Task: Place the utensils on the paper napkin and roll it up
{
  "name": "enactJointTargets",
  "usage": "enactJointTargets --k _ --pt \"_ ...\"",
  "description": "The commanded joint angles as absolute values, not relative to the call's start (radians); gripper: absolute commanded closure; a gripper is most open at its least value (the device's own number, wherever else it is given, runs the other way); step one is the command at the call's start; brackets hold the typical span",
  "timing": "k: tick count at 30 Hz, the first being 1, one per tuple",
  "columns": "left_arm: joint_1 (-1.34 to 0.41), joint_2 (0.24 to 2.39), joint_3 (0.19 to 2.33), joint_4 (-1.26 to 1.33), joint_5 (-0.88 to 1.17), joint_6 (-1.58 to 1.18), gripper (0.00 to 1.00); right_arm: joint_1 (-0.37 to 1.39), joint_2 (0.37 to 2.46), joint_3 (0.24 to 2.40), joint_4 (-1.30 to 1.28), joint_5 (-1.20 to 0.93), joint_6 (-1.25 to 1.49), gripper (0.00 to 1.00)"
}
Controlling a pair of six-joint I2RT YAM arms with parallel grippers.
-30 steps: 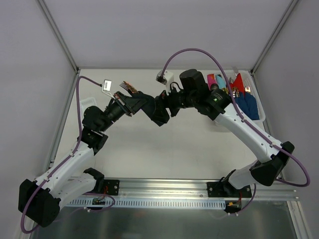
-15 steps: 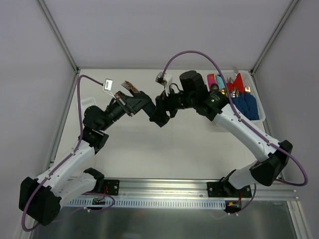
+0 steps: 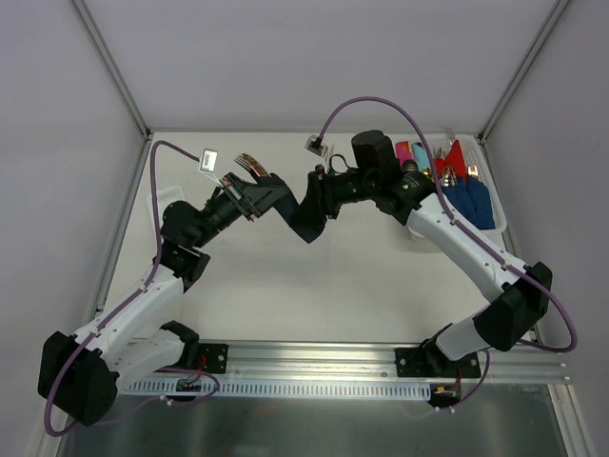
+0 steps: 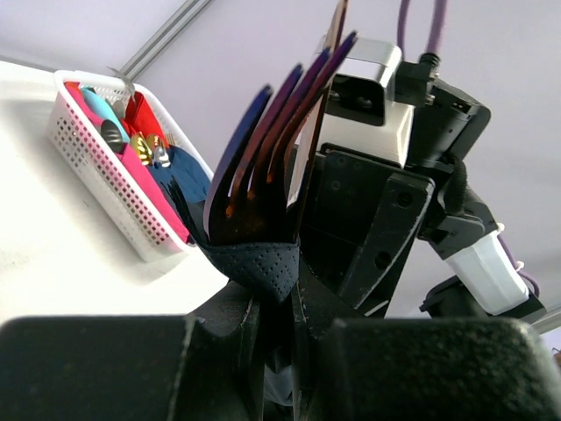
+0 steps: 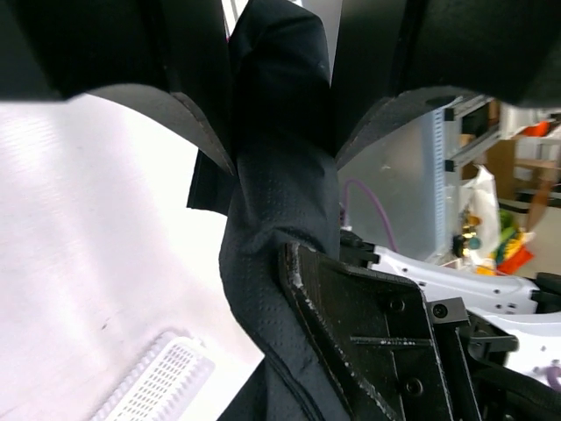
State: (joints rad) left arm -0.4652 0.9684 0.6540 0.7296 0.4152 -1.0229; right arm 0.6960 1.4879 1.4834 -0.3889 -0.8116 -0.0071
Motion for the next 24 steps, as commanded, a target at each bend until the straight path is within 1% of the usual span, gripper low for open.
enactJointTargets --k 1,7,9,10,14,18,19,20,22,24 --pt "-0.469 0.976 0.703 0.851 0.446 -1.060 1.00 0.687 1.499 1.480 -0.301 -0.931 0.086 0.55" --pt "-0.469 1.000 0.715 0.858 0.474 -1.072 1.00 0.676 1.513 1.479 -0.282 -0.980 0.117 0.61" --pt "-0.471 1.003 0.718 0.851 0.479 -1.071 1.00 0.673 1.514 1.477 -0.282 -0.991 0.118 0.66" --pt "-0.471 1.006 0.722 0.847 0.483 -1.071 1.00 0.672 1.517 1.477 -0.282 -0.997 0.121 0.73" --pt "-0.471 1.026 0.735 0.844 0.506 -1.081 1.00 0.667 1.531 1.479 -0.282 -1.026 0.136 0.85" --pt "-0.471 1.035 0.739 0.842 0.522 -1.088 1.00 0.664 1.542 1.485 -0.281 -1.055 0.155 0.85" --pt "-0.471 1.035 0.739 0.842 0.523 -1.086 1.00 0.664 1.543 1.486 -0.281 -1.060 0.166 0.82" --pt "-0.469 1.038 0.738 0.841 0.526 -1.086 1.00 0.663 1.546 1.489 -0.281 -1.060 0.170 0.75" --pt "-0.469 1.040 0.741 0.842 0.534 -1.086 1.00 0.658 1.554 1.496 -0.281 -1.062 0.175 0.70" --pt "-0.469 1.048 0.744 0.842 0.543 -1.088 1.00 0.654 1.558 1.500 -0.282 -1.058 0.176 0.68"
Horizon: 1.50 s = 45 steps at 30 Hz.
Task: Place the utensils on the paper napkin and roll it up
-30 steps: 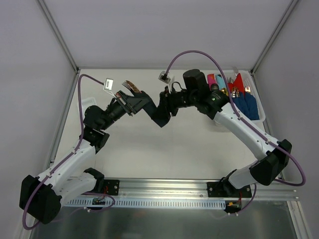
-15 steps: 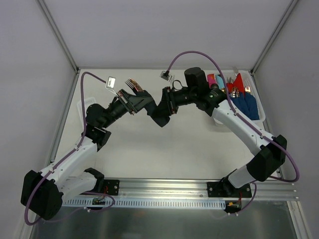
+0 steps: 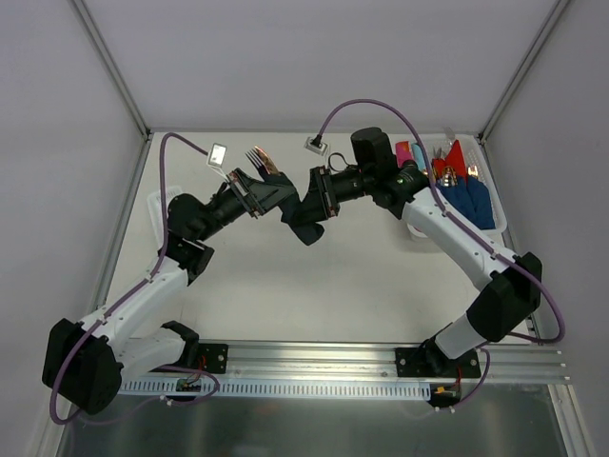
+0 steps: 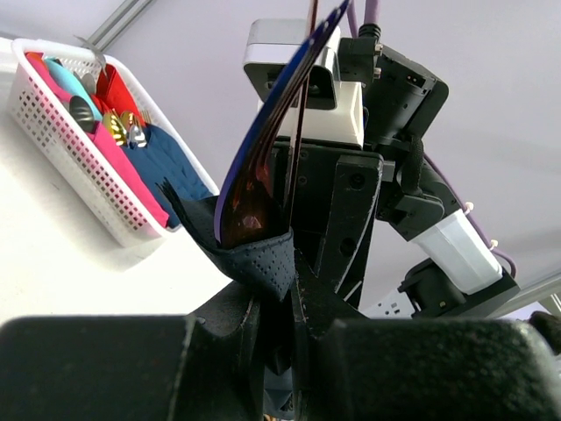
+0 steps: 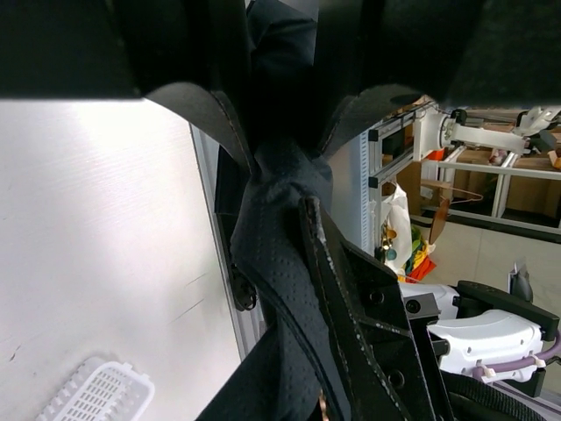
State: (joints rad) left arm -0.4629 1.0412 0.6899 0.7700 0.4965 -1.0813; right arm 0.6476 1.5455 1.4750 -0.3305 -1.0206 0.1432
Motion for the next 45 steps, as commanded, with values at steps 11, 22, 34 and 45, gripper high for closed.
enactJointTargets --k 11,22,34,45 --pt "-0.471 1.071 0.758 0.825 0.581 -1.091 1.00 0.640 1.582 1.534 -0.282 -1.069 0.178 0.72" --pt "-0.471 1.094 0.767 0.828 0.604 -1.100 1.00 0.629 1.592 1.557 -0.284 -1.072 0.178 0.60" --pt "-0.471 1.104 0.767 0.833 0.617 -1.104 1.00 0.621 1.594 1.571 -0.285 -1.080 0.183 0.72" --pt "-0.471 1.123 0.792 0.825 0.623 -1.083 1.00 0.623 1.577 1.514 -0.285 -1.098 0.179 1.00"
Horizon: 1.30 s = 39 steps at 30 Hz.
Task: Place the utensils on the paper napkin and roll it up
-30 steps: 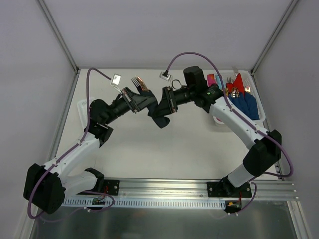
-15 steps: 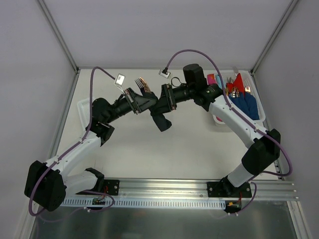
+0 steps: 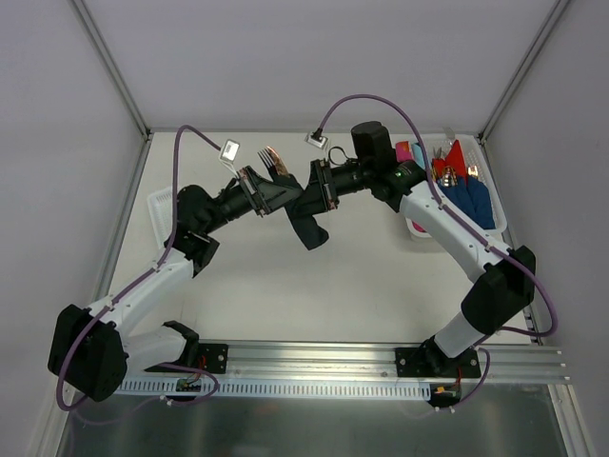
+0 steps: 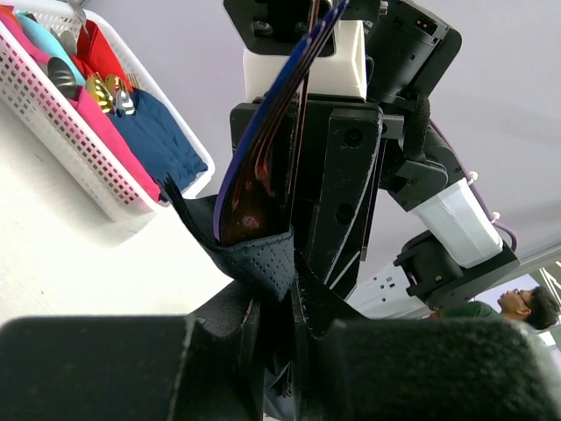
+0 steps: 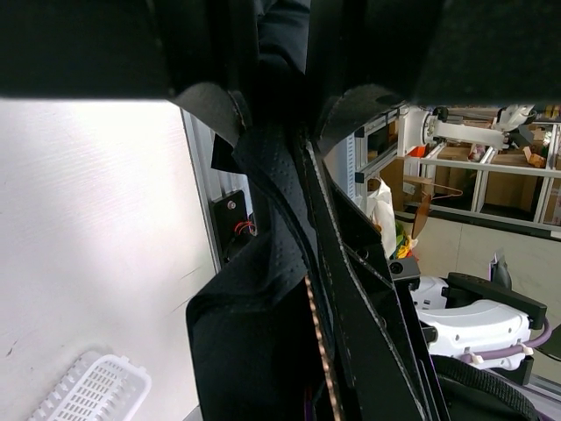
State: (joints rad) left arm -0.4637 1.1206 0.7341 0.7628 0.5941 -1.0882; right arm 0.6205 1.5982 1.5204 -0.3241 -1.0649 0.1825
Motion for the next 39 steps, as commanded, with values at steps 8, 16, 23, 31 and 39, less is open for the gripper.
enactJointTargets --k 8,16,23,31,39 --pt "-0.471 1.051 0.857 0.568 0.537 -0.884 0.33 0.608 1.502 1.493 -0.301 -1.055 0.127 1.00" --pt "-0.430 0.940 0.851 0.370 0.445 -0.790 0.01 0.454 1.434 1.471 -0.446 -1.031 0.017 1.00" --pt "-0.428 0.936 0.844 0.318 0.497 -0.742 0.01 0.235 1.410 1.482 -0.719 -1.037 -0.254 1.00" --pt "-0.428 0.946 0.816 0.305 0.558 -0.727 0.01 -0.134 1.583 1.670 -1.210 -0.996 -0.800 1.00" --pt "-0.428 0.956 0.795 0.314 0.558 -0.727 0.01 -0.304 1.844 1.868 -1.370 -1.008 -0.959 1.00"
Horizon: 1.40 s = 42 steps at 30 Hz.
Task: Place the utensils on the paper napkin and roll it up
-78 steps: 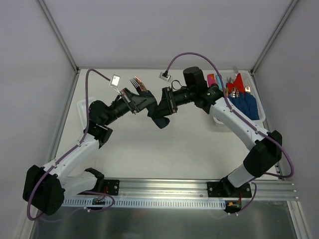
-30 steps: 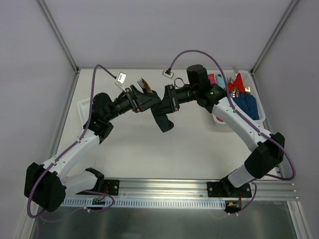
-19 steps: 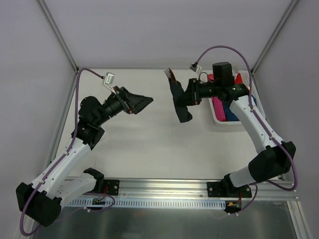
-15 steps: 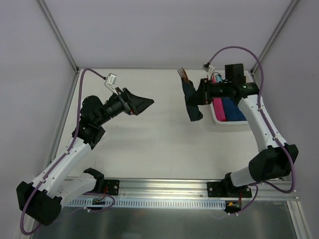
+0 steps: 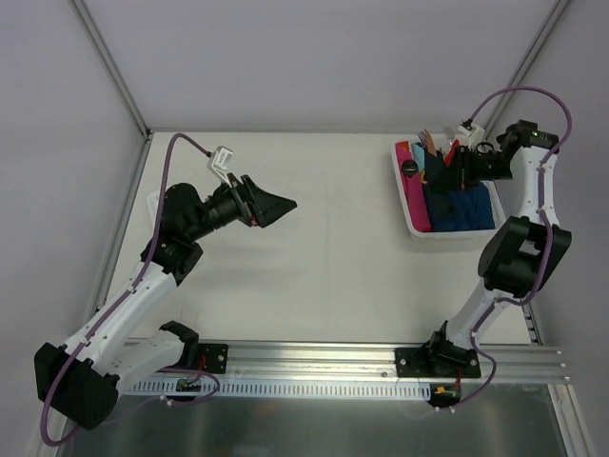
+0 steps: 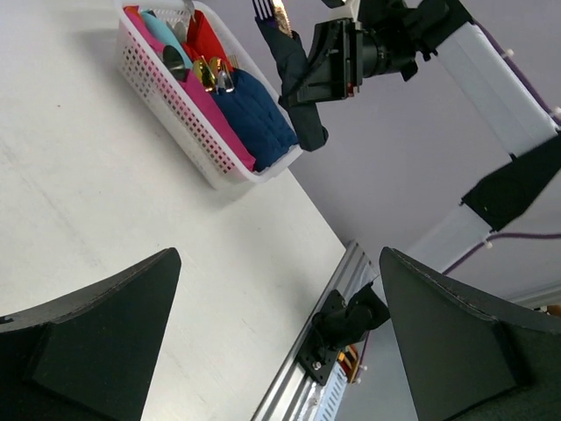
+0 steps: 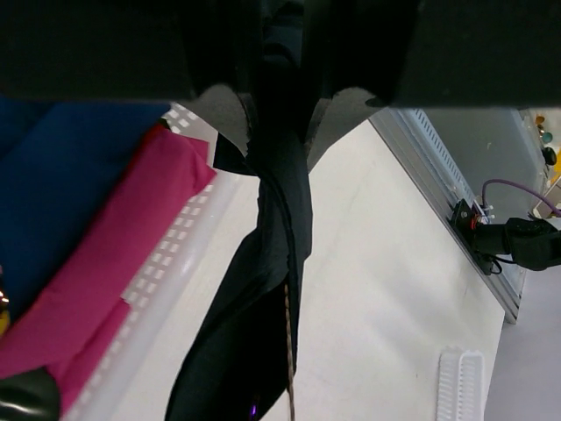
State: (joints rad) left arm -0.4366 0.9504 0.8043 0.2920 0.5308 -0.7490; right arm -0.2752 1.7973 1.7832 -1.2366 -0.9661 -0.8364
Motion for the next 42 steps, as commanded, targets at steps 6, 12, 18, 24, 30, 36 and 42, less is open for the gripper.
enactJointTargets --k 6,12,18,24,30,36,42 --pt "-0.429 0.972 0.787 0.318 0.552 -0.723 0.01 -0.322 1.991 1.976 -1.396 -1.069 -0.933 1.00" --pt "-0.430 1.000 0.798 0.319 0.560 -0.721 0.01 -0.288 2.089 1.999 -1.347 -1.120 -0.847 1.00" --pt "-0.430 1.015 0.801 0.319 0.561 -0.721 0.01 -0.273 2.141 1.968 -1.312 -1.123 -0.818 1.00" --pt "-0.428 1.035 0.805 0.322 0.569 -0.727 0.01 -0.268 2.172 1.922 -1.282 -1.140 -0.804 1.00" --pt "-0.430 1.046 0.805 0.328 0.571 -0.730 0.01 -0.267 2.189 1.873 -1.266 -1.094 -0.827 1.00" --pt "-0.430 1.043 0.801 0.327 0.566 -0.735 0.01 -0.265 2.201 1.841 -1.189 -1.022 -0.787 1.00" --pt "-0.430 1.037 0.801 0.321 0.558 -0.730 0.01 -0.267 2.232 1.844 -1.169 -0.945 -0.769 0.99"
